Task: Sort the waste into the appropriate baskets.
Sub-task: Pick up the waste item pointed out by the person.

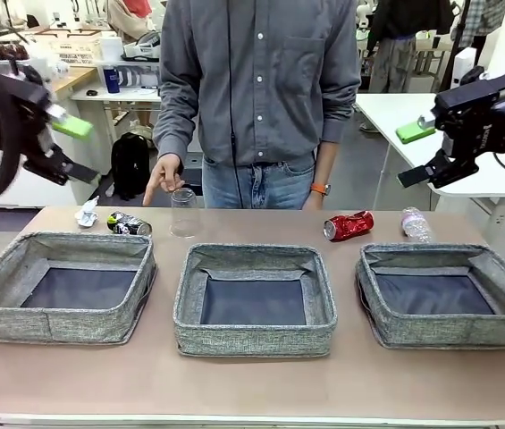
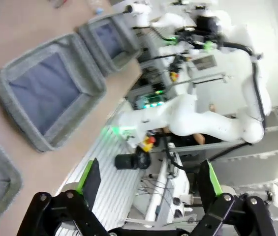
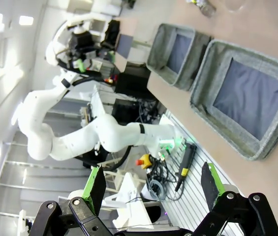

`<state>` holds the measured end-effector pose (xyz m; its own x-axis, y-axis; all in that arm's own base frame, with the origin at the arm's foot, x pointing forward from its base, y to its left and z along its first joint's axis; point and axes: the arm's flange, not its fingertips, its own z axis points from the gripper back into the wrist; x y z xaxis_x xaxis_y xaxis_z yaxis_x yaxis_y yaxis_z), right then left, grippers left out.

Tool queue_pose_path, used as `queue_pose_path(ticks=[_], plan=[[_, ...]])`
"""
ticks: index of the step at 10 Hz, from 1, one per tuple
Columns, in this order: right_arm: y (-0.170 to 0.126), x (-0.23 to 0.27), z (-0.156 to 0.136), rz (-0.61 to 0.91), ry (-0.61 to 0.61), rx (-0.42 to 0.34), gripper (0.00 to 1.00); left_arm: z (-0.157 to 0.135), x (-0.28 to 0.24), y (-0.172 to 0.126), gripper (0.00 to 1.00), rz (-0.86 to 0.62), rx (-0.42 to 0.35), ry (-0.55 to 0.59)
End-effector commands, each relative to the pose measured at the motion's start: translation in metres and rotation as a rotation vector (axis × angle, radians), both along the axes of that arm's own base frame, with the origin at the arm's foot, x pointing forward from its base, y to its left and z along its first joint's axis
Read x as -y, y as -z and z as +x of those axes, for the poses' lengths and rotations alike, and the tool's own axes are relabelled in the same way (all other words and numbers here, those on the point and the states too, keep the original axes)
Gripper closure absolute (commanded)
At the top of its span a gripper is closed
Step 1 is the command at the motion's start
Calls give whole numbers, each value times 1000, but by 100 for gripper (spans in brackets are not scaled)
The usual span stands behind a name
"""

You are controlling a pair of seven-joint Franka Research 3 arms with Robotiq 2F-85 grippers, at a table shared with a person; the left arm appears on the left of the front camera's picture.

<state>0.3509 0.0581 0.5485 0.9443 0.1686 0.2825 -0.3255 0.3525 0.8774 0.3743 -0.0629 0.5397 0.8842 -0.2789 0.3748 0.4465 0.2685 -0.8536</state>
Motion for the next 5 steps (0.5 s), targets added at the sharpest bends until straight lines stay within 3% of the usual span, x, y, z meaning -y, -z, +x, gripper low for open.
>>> queue_pose_path(ticks=[1,2,5], plan=[[-2,-1,3,28,-11,23,0,23,16,3,0,197,-65,-57],[-2,-1,3,28,-11,23,0,33,21,8,0,303,-96,-69],[-2,-1,3,28,-11,23,0,67,30,21,0,534,-92,-72]])
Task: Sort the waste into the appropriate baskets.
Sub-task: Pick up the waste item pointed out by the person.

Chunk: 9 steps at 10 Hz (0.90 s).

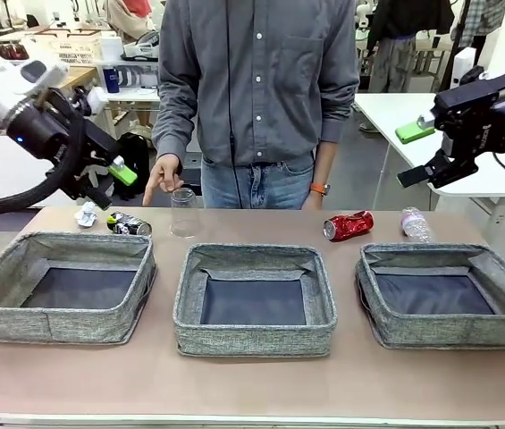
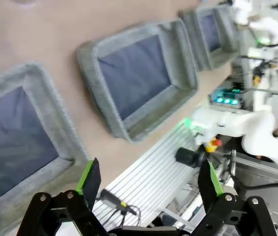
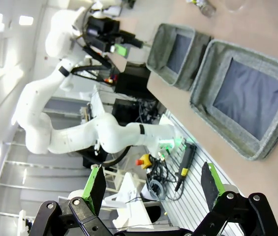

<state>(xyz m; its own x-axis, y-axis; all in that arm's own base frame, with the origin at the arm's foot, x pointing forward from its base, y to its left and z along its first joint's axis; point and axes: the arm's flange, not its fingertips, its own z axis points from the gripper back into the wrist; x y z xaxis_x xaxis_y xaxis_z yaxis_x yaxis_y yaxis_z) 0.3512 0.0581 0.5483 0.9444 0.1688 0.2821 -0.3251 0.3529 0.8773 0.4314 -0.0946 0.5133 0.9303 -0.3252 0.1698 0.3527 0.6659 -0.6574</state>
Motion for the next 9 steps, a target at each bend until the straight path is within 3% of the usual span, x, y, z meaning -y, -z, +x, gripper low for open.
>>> queue_pose_path(ticks=[1,2,3,4,7,8,9], plan=[[-2,-1,3,29,-10,23,0,16,-5,-6,0,95,-18,4],[-2,-1,3,29,-10,23,0,18,-12,-16,0,87,15,-37],[-2,-1,3,29,-10,23,0,10,-18,-35,0,-92,20,31],[-2,-1,3,29,-10,23,0,16,-4,-1,0,83,0,-3],[-2,-1,3,29,-10,23,0,17,-10,-11,0,44,7,2],[-2,-1,3,29,-10,23,0,42,-9,-7,0,143,253,33],[-2,-1,3,29,-10,23,0,58,-6,-3,0,222,348,185]])
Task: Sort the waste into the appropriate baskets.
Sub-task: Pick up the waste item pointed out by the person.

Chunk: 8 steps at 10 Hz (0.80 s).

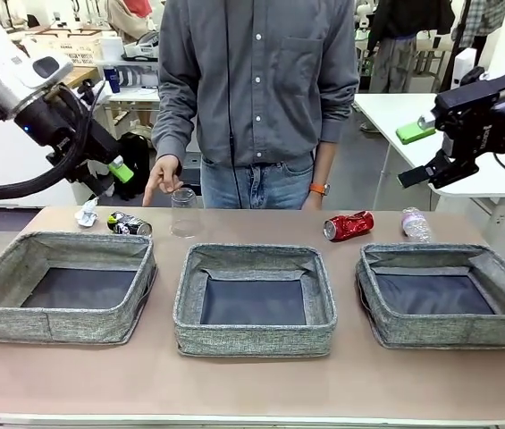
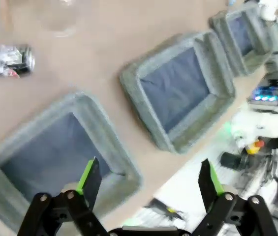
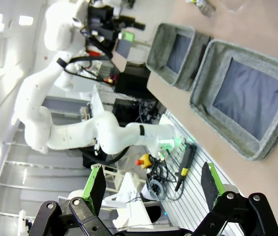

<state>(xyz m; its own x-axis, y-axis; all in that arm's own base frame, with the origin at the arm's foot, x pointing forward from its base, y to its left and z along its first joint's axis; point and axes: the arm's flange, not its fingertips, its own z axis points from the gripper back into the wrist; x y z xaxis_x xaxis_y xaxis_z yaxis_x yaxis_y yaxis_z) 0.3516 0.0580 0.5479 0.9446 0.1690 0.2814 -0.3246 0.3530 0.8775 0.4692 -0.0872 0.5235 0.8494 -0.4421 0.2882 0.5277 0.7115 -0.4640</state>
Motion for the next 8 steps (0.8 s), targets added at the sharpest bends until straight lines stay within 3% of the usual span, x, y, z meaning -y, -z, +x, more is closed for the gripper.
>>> queue_pose_path(ticks=[1,3,4,5,6,8], plan=[[-2,-1,3,29,-10,24,0,38,4,11,0,97,169,179],[-2,-1,3,29,-10,24,0,62,9,19,0,121,205,205],[-2,-1,3,29,-10,24,0,70,15,25,0,225,259,146],[-2,-1,3,29,-10,24,0,76,25,31,0,361,265,157],[-2,-1,3,29,-10,24,0,80,33,36,0,448,235,214],[-2,-1,3,29,-10,24,0,90,35,34,0,491,184,182]])
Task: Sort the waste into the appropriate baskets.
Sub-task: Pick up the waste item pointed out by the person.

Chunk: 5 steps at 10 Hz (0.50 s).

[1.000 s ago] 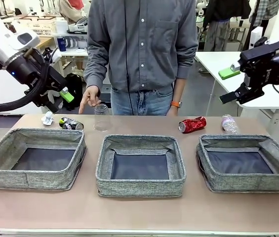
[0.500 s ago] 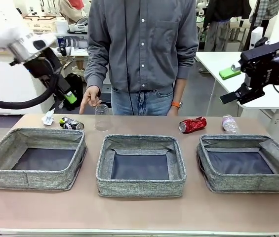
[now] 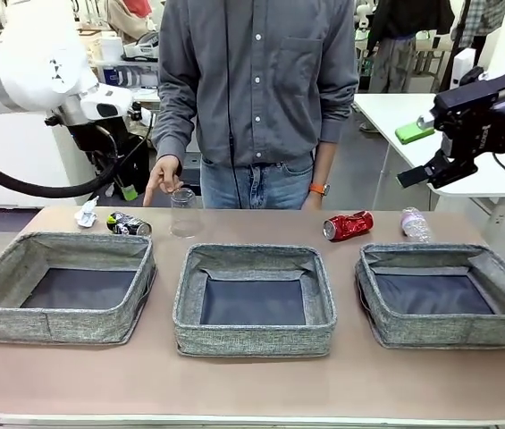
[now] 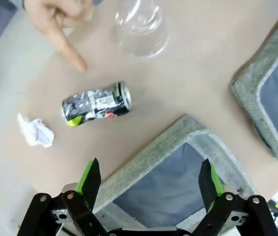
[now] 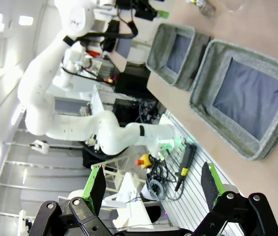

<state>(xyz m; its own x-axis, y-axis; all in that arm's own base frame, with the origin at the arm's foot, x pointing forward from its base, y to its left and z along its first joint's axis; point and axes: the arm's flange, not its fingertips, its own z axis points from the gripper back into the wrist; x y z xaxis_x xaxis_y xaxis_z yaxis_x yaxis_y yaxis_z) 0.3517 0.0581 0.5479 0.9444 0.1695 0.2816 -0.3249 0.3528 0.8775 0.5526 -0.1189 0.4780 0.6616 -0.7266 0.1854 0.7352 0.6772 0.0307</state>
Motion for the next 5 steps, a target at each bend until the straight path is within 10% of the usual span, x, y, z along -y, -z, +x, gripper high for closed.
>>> queue_pose_path(ticks=[1,5], plan=[[-2,-1,3,29,-10,24,0,-2,-3,-2,0,-55,13,20],[-2,-1,3,29,-10,24,0,24,2,15,0,26,3,116]])
